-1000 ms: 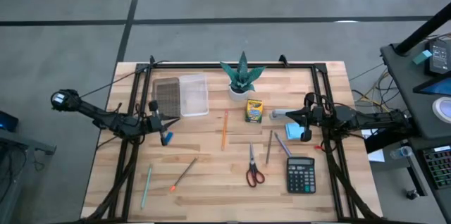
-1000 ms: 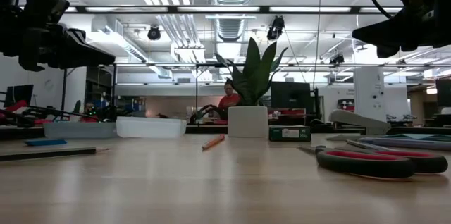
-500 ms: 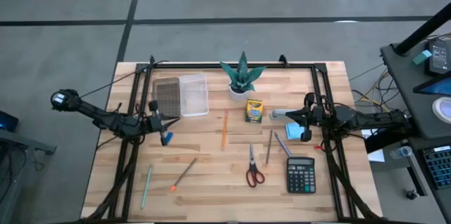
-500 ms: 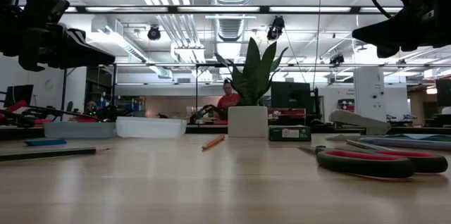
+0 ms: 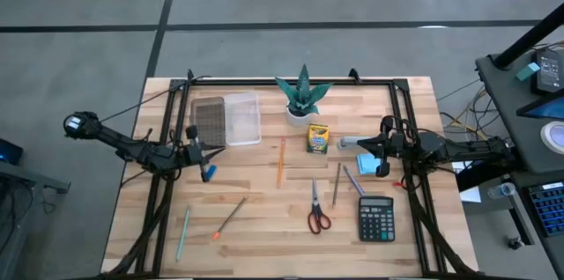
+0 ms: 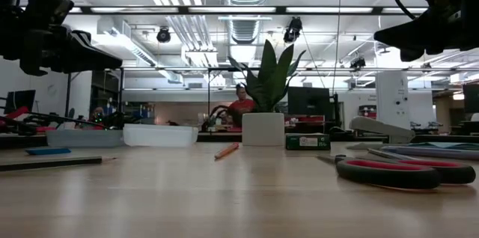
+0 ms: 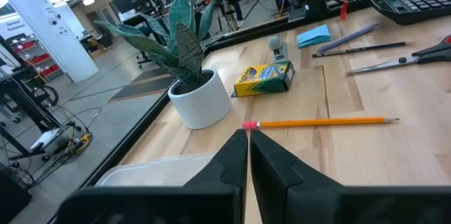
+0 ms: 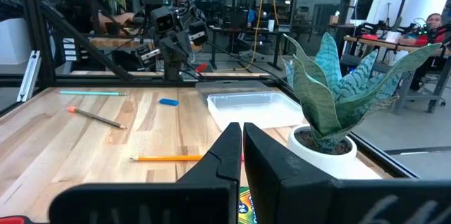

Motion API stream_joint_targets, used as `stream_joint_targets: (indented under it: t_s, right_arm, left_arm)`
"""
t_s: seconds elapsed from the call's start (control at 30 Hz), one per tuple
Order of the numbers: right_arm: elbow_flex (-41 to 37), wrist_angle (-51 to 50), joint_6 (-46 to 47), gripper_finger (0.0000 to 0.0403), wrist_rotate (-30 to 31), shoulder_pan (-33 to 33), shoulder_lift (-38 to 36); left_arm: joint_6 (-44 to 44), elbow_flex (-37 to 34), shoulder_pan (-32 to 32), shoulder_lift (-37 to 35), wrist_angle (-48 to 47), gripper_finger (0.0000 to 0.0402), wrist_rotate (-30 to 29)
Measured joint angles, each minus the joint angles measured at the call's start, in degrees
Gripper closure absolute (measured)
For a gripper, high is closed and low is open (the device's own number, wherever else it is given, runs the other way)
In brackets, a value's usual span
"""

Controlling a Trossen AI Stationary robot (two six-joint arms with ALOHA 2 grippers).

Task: Pack school essentials

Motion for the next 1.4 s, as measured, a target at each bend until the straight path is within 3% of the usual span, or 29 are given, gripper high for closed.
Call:
stream_joint_targets:
  t_s: [1.07,1.13,1.23,1.4]
  right_arm:
    - [-0.01,0.02,-0.61,0.0394,0.00,0.02,0.00]
    - [-0.02,0.28,4.65,0.0394,-0.04,0.02,-0.02]
    - [-0.14,1.61,21.59,0.0394,-0.89,0.12,-0.02]
    - [-0.15,5.70,24.09,0.0394,-0.85,0.00,-0.04]
  left_arm:
    - [-0.01,0.00,0.01,0.00,0.01,0.0401,-0.01]
    - [-0.02,0.00,0.00,0.00,0.01,0.0401,-0.01]
    - [-0.25,0.00,0.01,0.00,0.02,0.0401,0.00]
    - [-0.25,0.00,0.02,0.00,0.25,0.0401,-0.16]
